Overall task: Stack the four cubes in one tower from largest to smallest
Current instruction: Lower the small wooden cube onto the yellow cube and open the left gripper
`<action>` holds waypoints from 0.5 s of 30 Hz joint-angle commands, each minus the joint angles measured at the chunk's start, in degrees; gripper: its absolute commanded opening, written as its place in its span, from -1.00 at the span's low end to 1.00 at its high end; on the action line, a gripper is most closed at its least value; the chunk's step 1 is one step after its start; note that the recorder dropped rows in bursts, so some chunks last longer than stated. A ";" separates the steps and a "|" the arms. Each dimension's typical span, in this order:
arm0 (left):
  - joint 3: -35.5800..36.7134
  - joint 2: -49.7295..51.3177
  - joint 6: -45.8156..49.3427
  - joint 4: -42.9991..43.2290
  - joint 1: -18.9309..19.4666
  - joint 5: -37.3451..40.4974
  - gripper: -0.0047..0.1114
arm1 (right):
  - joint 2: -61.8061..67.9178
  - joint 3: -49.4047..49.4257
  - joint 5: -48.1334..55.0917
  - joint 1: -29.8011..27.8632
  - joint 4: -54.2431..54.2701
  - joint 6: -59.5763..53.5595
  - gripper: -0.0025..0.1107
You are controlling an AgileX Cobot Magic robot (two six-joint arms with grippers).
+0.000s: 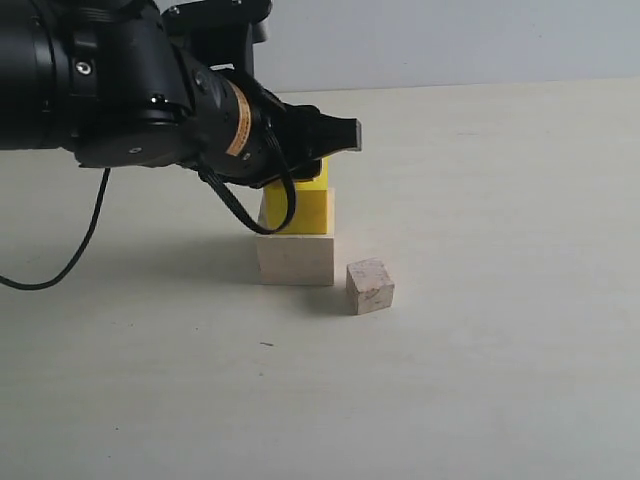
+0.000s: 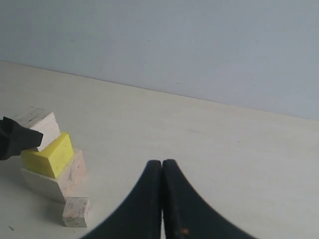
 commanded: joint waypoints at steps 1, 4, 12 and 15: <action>-0.32 0.49 -1.59 1.53 -0.30 1.96 -0.88 | -0.16 0.20 -0.66 0.12 -0.20 0.18 -0.96; -0.32 0.49 -1.48 1.53 -0.30 1.84 -0.87 | -0.16 0.20 -0.66 0.12 -0.20 0.18 -0.96; -0.32 0.38 -1.48 0.67 -0.30 -2.51 -0.30 | -0.16 0.20 -0.66 0.12 -0.20 0.18 -0.96; -0.32 0.38 -1.48 0.55 -0.64 -2.63 -0.07 | -0.16 0.20 -0.66 0.12 -0.20 0.18 -0.96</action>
